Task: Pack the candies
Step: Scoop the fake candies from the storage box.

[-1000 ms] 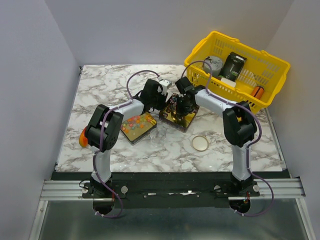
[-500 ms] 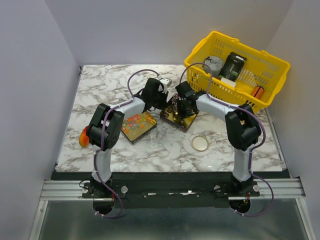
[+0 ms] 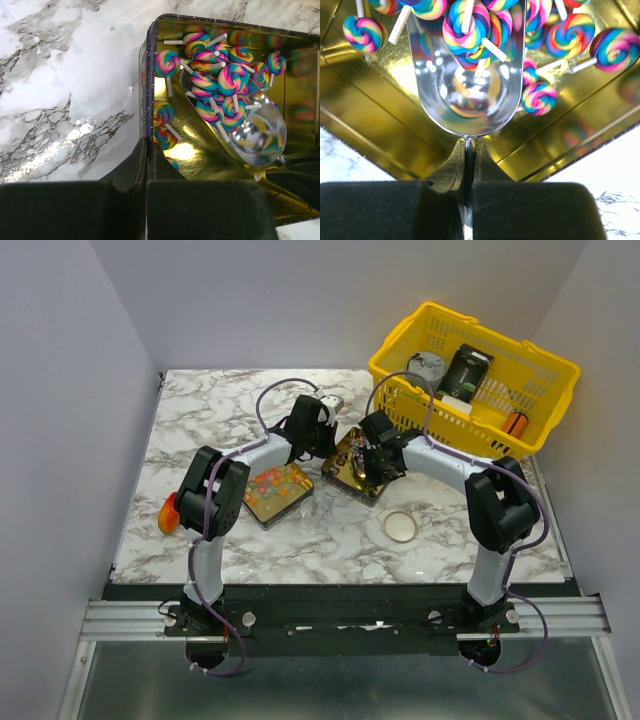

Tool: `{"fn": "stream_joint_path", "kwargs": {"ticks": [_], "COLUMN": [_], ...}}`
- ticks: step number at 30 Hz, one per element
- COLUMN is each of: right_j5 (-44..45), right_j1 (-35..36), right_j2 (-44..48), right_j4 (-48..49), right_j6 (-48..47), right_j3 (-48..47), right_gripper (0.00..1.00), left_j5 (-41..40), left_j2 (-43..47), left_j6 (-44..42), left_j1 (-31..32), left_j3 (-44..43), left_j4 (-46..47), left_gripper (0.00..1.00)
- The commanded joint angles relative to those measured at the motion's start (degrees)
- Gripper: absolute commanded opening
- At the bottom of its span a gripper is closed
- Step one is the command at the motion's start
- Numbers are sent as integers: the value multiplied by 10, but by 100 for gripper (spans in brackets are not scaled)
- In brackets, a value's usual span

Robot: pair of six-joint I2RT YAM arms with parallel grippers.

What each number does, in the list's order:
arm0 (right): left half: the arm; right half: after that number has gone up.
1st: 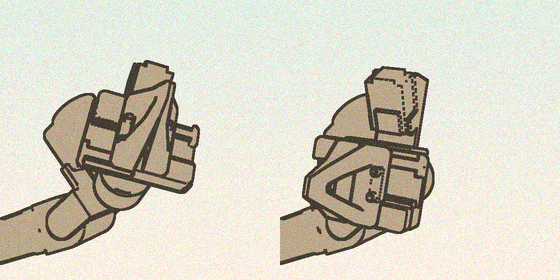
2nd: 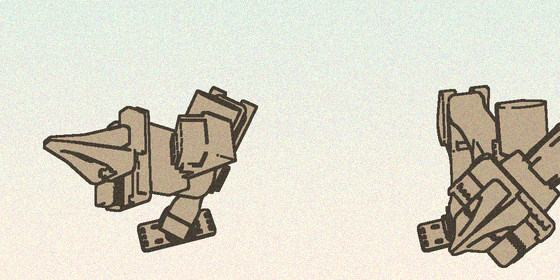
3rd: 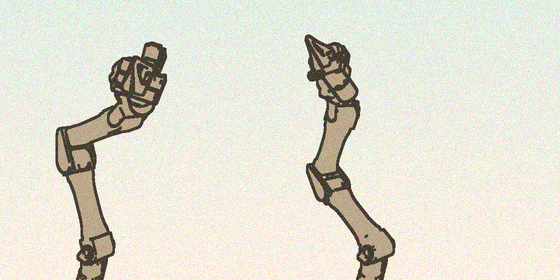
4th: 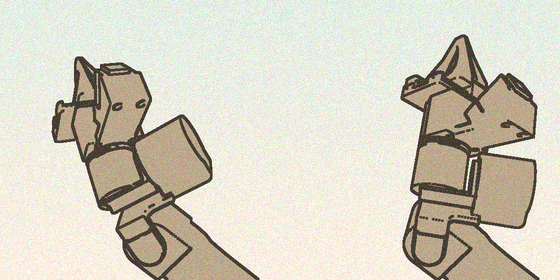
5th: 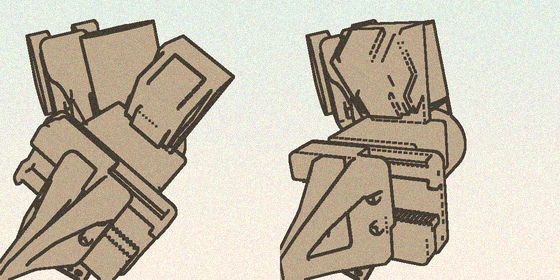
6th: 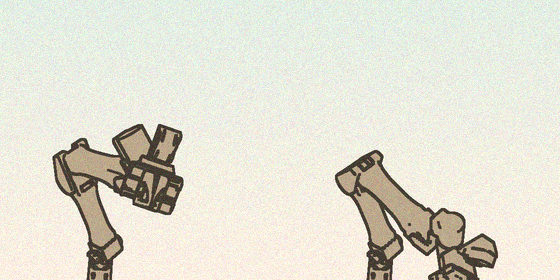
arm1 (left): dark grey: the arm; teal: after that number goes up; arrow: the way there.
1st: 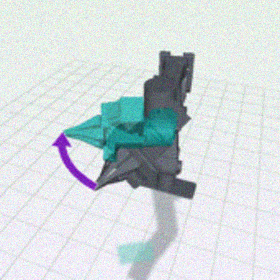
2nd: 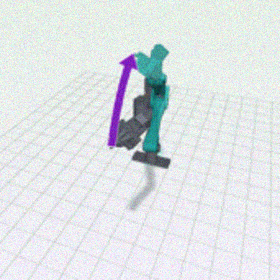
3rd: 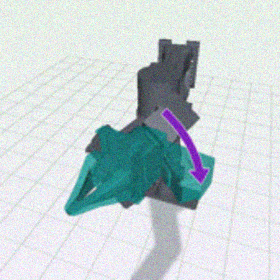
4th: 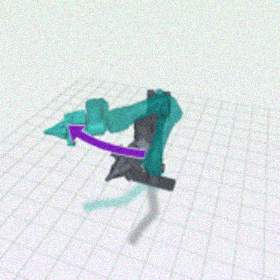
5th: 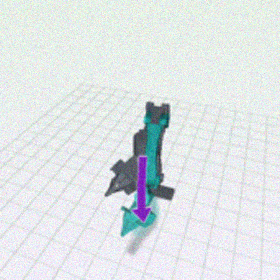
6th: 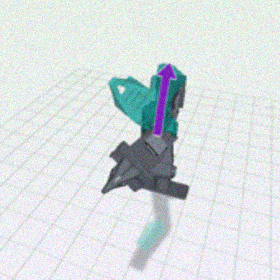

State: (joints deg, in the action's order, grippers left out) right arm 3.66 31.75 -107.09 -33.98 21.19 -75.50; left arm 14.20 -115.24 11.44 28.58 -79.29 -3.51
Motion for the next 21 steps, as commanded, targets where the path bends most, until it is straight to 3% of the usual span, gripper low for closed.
{"fn": "stream_joint_path", "kwargs": {"ticks": [1,13,21], "right_j5": [-1,7,2], "right_j1": [-3,1,11], "right_j2": [35,73,172], "right_j4": [-7,17,15], "right_j6": [-13,3,3], "right_j3": [18,25,73], "right_gripper": [1,1,1], "left_j5": [-12,-35,-43], "left_j2": [-15,7,29], "left_j6": [15,25,58], "left_j1": [-7,-6,-6], "left_j3": [-17,-7,10], "left_j4": [-15,-3,29], "left_gripper": [0,0,30]}}
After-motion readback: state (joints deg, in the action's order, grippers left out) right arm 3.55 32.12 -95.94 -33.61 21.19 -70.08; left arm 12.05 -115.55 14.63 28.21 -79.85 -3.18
